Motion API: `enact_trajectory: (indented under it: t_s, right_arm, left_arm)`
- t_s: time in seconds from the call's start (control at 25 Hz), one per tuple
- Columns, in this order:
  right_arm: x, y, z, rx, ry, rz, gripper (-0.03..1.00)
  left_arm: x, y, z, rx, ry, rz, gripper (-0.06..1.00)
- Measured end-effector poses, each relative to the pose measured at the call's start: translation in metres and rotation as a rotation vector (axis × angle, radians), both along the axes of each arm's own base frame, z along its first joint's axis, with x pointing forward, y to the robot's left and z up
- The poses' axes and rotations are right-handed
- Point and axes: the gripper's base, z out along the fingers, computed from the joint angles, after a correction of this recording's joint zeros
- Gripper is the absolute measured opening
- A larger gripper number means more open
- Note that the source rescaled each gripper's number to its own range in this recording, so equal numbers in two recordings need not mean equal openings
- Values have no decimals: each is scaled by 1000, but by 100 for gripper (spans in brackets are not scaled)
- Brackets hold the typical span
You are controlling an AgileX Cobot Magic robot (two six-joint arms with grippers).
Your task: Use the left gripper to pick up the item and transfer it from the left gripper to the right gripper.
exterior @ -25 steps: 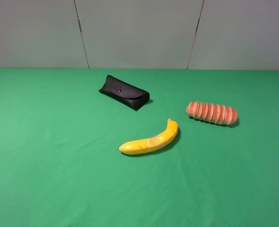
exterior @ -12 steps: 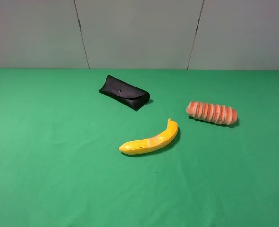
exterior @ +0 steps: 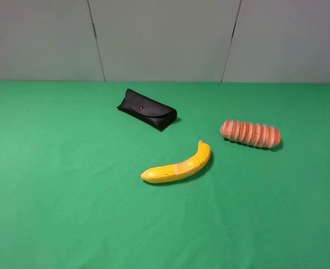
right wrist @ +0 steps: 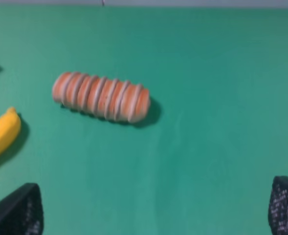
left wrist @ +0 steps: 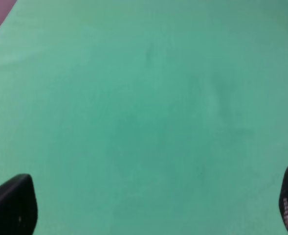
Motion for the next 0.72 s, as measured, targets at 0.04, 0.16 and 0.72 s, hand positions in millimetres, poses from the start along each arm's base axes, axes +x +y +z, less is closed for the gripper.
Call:
enact_trajectory:
  t_s: [0.04, 0.16, 0.72]
  right_arm:
    - [-5, 0, 0, -2, -31, 0, 100]
    - [-13, 1, 0, -6, -86, 0, 100]
    - [-15, 1, 0, 7, -85, 120, 100]
  left_arm:
    - [0, 0, 0, 0, 0, 0, 100]
    - [0, 0, 0, 0, 0, 0, 100]
    - [0, 0, 0, 0, 0, 0, 100]
